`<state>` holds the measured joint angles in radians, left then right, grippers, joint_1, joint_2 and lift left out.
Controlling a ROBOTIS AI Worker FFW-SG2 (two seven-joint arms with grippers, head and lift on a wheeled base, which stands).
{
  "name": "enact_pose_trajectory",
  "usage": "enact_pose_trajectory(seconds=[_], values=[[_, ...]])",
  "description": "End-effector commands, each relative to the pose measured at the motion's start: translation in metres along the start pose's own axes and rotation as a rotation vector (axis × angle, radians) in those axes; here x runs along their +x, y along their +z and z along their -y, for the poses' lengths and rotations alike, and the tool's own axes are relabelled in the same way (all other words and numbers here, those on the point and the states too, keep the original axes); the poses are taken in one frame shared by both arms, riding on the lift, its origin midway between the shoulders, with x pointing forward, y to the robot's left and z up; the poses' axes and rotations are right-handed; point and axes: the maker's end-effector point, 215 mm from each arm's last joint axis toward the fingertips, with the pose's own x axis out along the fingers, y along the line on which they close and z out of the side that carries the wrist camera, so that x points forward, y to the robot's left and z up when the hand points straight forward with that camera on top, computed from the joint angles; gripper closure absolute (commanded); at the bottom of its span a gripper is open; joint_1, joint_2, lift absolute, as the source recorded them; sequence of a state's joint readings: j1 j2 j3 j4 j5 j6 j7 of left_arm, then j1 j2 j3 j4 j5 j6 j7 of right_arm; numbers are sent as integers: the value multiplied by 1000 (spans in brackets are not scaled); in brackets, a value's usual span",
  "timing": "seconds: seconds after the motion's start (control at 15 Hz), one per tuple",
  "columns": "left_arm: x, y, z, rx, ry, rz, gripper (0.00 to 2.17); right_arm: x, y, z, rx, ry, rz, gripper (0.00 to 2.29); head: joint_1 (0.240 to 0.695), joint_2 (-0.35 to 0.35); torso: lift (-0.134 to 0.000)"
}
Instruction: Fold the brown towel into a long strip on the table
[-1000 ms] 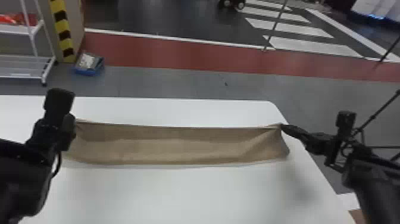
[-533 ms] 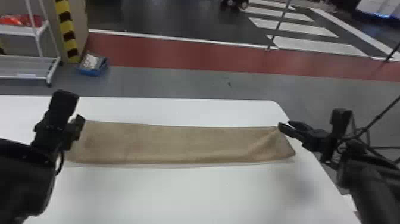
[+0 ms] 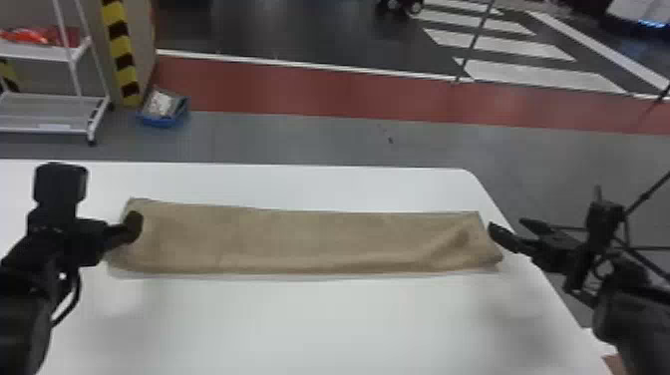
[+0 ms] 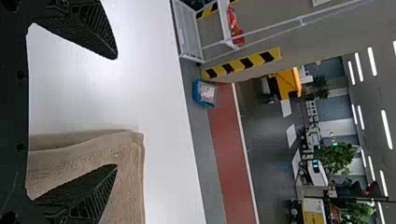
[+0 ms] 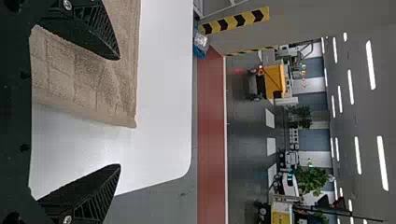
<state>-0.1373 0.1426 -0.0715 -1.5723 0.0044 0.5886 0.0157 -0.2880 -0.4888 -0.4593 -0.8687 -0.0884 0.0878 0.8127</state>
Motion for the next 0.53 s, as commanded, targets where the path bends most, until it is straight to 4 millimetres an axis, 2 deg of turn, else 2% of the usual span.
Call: enact_pose_trajectory(seconds=[0.0,0.13,0.27,0.47], values=[[-2,-7,9,-93,-76,-21,39,-9,-5,4,-7,-10,3,49,695,-268,-110],[-3,-9,20,-119,-120,-31,107,-11,-9,2,-17,-7,-1,49,695,-282,-110],[-4,-24,31,-126,-165,-97,174,-13,-10,2,-22,-6,-2,49,695,-292,-110],[-3,-42,32,-91,-158,-168,309,-14,-11,2,-26,-7,2,49,695,-306,-110]])
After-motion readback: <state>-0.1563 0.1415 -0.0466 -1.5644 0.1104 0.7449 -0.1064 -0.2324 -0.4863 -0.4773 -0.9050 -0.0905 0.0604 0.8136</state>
